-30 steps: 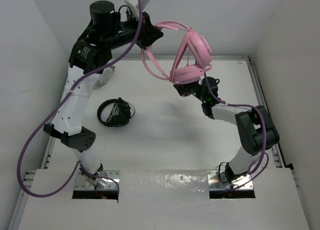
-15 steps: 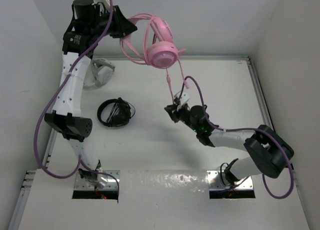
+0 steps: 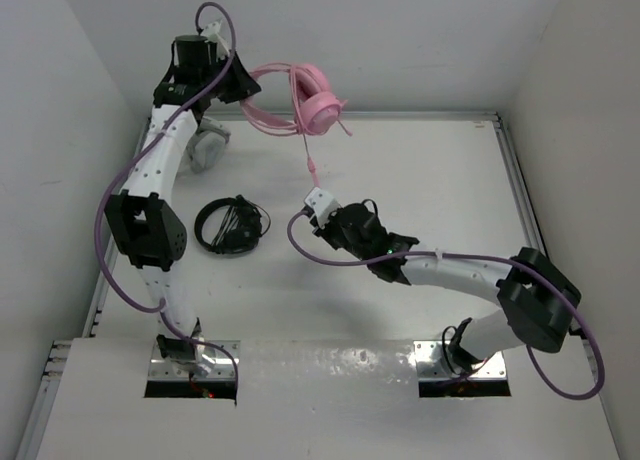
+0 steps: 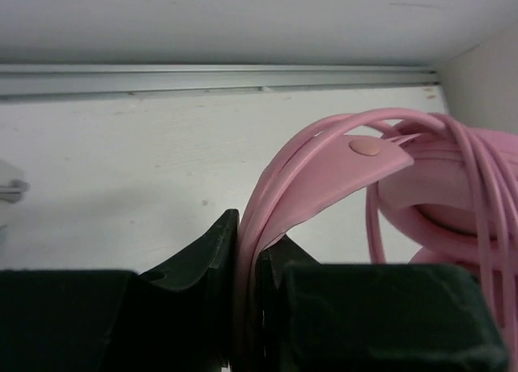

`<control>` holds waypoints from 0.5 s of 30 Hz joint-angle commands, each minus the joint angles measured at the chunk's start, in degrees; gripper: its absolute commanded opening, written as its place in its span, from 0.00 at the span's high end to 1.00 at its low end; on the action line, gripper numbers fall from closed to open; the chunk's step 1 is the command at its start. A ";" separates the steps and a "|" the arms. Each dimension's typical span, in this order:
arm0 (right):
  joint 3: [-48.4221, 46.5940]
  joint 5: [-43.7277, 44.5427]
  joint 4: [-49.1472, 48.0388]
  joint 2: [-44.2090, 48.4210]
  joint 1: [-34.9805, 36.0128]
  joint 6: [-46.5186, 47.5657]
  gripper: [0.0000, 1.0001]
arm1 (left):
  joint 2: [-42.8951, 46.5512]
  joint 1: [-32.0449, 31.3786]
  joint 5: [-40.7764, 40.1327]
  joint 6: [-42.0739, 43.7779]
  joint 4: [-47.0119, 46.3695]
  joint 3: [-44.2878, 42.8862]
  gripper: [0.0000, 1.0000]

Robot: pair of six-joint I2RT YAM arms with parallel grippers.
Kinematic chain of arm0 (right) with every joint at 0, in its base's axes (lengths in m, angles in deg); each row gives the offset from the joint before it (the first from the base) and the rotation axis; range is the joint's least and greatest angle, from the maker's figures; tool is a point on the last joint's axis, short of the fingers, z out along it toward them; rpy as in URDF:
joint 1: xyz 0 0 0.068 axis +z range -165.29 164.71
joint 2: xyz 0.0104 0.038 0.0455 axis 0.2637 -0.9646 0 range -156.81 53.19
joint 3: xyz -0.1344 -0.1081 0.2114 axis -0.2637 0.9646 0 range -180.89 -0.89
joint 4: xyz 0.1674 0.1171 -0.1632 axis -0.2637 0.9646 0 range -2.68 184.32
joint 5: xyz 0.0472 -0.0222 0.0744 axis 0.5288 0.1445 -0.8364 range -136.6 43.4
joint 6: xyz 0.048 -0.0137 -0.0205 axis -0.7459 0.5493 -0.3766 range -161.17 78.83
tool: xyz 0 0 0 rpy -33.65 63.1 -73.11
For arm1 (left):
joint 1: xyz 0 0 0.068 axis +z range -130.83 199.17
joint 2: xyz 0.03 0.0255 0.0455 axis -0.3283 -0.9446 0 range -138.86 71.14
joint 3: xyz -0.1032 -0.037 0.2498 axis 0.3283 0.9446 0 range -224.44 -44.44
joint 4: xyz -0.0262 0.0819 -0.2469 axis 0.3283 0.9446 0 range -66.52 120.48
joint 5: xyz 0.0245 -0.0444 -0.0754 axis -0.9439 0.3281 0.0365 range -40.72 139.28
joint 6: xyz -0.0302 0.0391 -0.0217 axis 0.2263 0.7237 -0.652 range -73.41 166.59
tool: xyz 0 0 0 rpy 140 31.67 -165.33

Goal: Wrap the headphones

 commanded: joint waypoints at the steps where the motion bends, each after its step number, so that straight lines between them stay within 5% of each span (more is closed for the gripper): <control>1: -11.32 -7.75 14.57 -0.45 1.28 3.12 1.00 | 6.44 -2.53 -7.59 11.47 -11.44 3.58 1.00; 4: -18.62 -7.76 20.74 1.39 0.93 3.03 1.00 | 9.96 -8.15 -15.07 25.85 -14.16 13.50 1.00; 7: -28.72 -6.96 32.21 1.58 -1.18 2.16 1.00 | 12.77 -12.64 -14.30 32.32 -15.48 21.95 1.00; 11: -45.14 -6.52 44.63 -7.61 -6.88 -2.50 1.00 | 13.22 -13.97 -8.15 32.17 -14.88 27.76 1.00; 15: -49.67 -0.68 48.44 -16.24 -14.00 -7.69 1.00 | 12.52 -15.02 -1.04 30.41 -12.95 31.72 1.00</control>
